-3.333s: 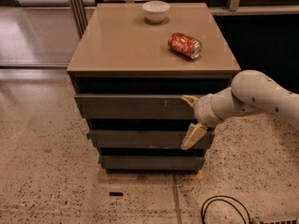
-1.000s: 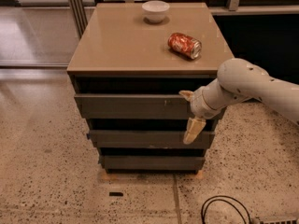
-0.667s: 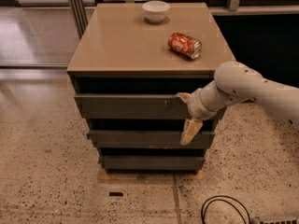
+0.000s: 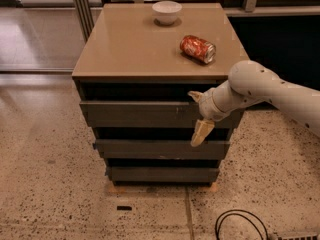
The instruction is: Open top drawer
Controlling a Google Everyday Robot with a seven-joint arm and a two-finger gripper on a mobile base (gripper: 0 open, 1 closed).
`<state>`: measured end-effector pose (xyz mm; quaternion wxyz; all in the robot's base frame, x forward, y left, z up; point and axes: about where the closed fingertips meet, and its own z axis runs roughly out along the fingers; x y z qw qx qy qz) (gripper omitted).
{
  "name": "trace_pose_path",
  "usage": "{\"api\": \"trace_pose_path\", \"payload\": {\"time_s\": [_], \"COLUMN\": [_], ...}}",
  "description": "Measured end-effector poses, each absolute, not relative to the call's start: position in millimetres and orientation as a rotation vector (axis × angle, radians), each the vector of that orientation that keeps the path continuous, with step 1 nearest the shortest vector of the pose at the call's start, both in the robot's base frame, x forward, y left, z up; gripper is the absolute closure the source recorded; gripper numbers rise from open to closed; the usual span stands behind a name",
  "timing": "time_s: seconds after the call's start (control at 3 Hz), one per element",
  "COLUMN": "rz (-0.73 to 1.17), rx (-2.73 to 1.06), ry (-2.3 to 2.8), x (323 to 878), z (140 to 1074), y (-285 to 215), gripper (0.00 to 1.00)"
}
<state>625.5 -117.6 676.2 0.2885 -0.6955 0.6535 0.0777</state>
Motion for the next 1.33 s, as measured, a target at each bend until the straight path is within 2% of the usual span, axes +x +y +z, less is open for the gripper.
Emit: {"api": "trace_pose_path", "payload": {"time_s": [0.67, 1.33], "rz": [0.163, 0.292], "rx": [-1.859, -1.898], "ry": [1.727, 1.801], "x": [638, 638], "z": [689, 658], "y": [-118, -118], "gripper": [0.0, 0.0]}}
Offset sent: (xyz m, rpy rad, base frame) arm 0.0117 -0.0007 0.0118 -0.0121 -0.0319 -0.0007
